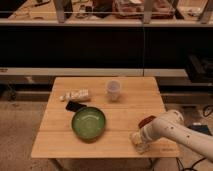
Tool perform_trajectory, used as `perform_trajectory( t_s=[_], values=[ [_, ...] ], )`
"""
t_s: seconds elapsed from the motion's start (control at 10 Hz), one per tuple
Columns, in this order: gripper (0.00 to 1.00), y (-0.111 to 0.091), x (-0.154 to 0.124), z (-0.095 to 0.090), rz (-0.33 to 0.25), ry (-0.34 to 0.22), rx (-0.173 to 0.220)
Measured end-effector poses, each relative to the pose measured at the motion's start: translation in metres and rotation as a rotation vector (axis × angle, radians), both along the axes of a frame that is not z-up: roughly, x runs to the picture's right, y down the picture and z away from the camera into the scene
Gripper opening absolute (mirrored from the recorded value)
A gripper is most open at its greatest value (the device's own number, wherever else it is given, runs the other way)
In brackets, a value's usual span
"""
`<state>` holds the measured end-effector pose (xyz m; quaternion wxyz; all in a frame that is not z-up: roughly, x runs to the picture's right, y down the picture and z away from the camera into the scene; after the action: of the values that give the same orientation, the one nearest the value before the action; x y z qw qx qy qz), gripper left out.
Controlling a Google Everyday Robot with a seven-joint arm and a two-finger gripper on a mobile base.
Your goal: Wipe the white sponge on the table
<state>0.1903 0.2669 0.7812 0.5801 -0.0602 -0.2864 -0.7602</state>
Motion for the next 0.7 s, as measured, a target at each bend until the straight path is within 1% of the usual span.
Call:
perform_trajectory(
  t_s=[0.3, 0.5, 0.6, 0.7],
  values=[
    [0.09, 0.000, -0.007, 0.000, 0.010, -0.004, -0.010],
    [0.09, -0.003, -0.008, 0.001, 0.049, 0.004, -0.025],
    [0.09, -0.006, -0.006, 0.002, 0.065, 0.011, -0.027],
    [0.09, -0.013, 0.002, 0.004, 0.095, 0.023, -0.022]
  ],
)
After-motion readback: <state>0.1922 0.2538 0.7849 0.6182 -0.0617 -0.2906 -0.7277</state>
